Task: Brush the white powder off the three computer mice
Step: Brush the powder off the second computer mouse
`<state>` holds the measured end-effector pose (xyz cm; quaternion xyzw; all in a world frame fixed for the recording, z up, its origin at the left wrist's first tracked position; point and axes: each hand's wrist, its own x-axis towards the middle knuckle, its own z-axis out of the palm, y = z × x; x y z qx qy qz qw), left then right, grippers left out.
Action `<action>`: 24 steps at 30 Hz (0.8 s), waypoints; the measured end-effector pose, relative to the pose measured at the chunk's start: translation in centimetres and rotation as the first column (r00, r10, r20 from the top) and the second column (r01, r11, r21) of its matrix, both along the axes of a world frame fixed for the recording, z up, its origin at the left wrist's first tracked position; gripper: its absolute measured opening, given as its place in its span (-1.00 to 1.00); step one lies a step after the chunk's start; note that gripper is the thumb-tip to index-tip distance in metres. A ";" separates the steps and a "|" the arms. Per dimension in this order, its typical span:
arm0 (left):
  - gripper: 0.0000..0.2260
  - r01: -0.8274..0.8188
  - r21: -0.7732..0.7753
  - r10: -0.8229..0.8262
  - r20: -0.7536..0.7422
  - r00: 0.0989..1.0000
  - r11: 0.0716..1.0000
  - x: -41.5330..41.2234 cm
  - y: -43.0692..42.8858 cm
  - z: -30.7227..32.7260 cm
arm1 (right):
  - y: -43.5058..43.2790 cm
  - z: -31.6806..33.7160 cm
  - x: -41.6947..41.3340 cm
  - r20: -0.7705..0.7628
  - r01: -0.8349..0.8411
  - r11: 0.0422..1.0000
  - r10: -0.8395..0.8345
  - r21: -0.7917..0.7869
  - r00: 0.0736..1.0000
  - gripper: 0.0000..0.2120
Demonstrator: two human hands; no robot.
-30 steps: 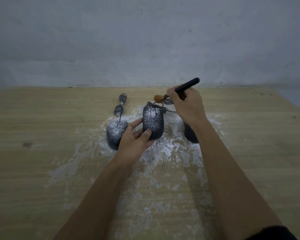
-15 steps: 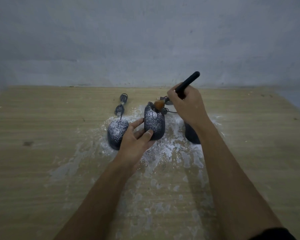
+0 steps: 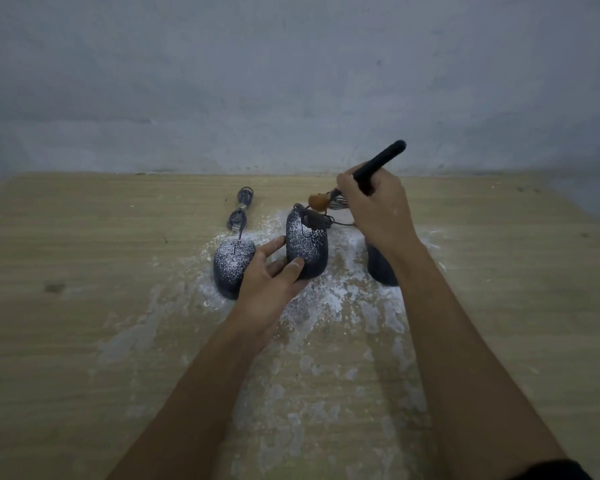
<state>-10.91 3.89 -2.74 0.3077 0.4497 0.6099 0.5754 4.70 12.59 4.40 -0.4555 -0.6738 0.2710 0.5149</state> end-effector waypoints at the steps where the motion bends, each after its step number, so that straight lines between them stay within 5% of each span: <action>1: -0.65 -0.003 -0.002 0.003 0.003 1.000 1.000 0.1 0.0 0.1 | -0.2 -0.2 0.1 0.015 -0.004 1.000 0.004 0.002 1.000 -0.87; 3: -0.65 -0.010 -0.005 0.010 0.010 1.000 1.000 0.2 -0.1 0.2 | -0.7 -0.9 0.3 0.100 -0.023 0.999 0.026 -0.034 0.995 -0.84; 8: -0.64 -0.004 -0.016 0.005 0.030 1.000 1.000 0.4 -0.2 0.5 | -1.2 -1.5 0.6 -0.096 0.065 0.998 -0.068 -0.026 0.993 -0.83; 12: -0.64 -0.011 -0.028 0.012 0.043 0.999 1.000 0.5 -0.3 0.6 | -1.2 -1.9 1.0 -0.025 -0.038 0.993 0.035 -0.109 0.999 -0.86; 24: -0.66 -0.003 -0.021 0.004 0.059 0.998 1.000 0.4 -0.3 0.7 | -1.0 -1.9 0.9 -0.114 0.025 0.996 -0.035 -0.087 0.993 -0.85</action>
